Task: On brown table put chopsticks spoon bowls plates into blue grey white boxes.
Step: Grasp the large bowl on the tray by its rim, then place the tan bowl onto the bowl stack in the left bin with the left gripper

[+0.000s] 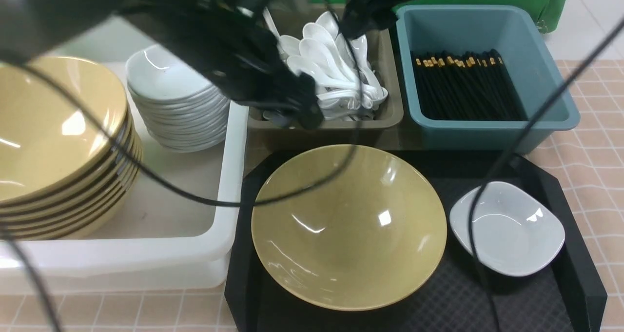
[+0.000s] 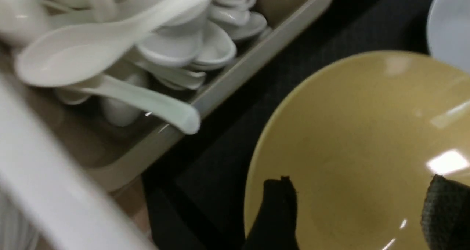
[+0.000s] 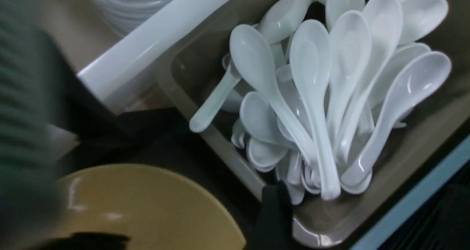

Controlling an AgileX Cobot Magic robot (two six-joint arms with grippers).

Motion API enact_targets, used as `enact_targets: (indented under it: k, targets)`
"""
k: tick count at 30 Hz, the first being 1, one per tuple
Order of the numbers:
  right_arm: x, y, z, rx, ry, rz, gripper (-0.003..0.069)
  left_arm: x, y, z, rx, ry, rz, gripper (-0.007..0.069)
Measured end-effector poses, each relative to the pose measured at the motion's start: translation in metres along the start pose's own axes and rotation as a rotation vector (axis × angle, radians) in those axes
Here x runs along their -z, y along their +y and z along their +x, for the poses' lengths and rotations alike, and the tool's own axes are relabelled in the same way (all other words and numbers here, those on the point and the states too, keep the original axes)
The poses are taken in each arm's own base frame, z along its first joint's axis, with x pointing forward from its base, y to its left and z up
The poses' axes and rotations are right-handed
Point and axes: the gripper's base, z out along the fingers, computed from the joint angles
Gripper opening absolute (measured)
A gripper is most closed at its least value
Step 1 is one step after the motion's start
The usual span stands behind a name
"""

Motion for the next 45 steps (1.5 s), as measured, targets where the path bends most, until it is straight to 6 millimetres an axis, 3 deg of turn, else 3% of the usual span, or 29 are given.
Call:
enact_targets:
  k: [3,7,11,15,20,24,28,31,33,35,36,37,40,41,42,43,44,45]
  targets:
    - [0.037,0.008,0.013,0.018,-0.009,0.003,0.0501,-0.040,-0.009,-0.008,-0.051,0.134,-0.062,0.0460]
    - [0.056,0.016,0.034,0.055,0.025,-0.007,0.0455,-0.072,-0.003,-0.006,-0.050,0.235,-0.148,0.0460]
    - [0.057,0.021,0.051,0.069,0.071,-0.021,0.0418,-0.091,0.004,-0.002,-0.045,0.284,-0.184,0.0460]
    - [0.048,0.023,0.062,0.077,0.122,-0.039,0.0390,-0.095,0.006,-0.003,-0.055,0.286,-0.200,0.0460]
    - [0.043,0.024,0.066,0.082,0.143,-0.047,0.0367,-0.111,0.004,0.004,-0.009,0.335,-0.147,0.0442]
    - [0.043,0.024,0.066,0.105,0.142,-0.047,0.0349,-0.127,0.000,0.013,0.036,0.406,-0.073,0.0322]
    - [0.043,0.024,0.066,0.123,0.142,-0.048,0.0325,-0.125,-0.005,0.013,0.065,0.410,-0.024,0.0209]
    - [0.043,0.024,0.066,0.149,0.141,-0.050,0.0281,-0.113,-0.009,0.007,0.079,0.376,-0.002,0.0136]
    - [0.043,0.024,0.066,0.161,0.141,-0.050,0.0213,-0.090,-0.011,-0.001,0.082,0.320,-0.002,0.0048]
    - [0.043,0.024,0.066,0.162,0.137,-0.049,0.0174,-0.068,-0.004,-0.006,0.093,0.265,-0.021,0.0017]
    - [0.043,0.024,0.065,0.162,0.128,-0.045,0.0146,-0.046,0.001,-0.008,0.121,0.217,-0.028,0.0008]
    - [0.043,0.024,0.065,0.162,0.127,-0.044,0.0138,-0.045,0.003,-0.008,0.124,0.217,-0.032,0.0008]
    - [0.051,0.024,0.062,0.162,0.078,-0.027,0.0083,0.025,0.031,-0.005,0.192,0.066,-0.074,0.0008]
    - [0.051,0.024,0.062,0.163,0.075,-0.026,0.0079,0.033,0.031,-0.005,0.197,0.045,-0.071,0.0008]
    - [0.056,0.024,0.061,0.164,0.057,-0.019,0.0069,0.066,0.040,0.002,0.242,-0.045,-0.070,0.0008]
    - [0.059,0.024,0.060,0.165,0.043,-0.014,0.0066,0.087,0.048,0.011,0.284,-0.093,-0.071,0.0008]
    - [0.060,0.024,0.059,0.165,0.039,-0.013,0.0066,0.092,0.048,0.012,0.289,-0.107,-0.072,0.0008]
    - [0.065,0.024,0.058,0.166,0.026,-0.008,0.0066,0.125,0.053,0.029,0.342,-0.186,-0.074,0.0008]
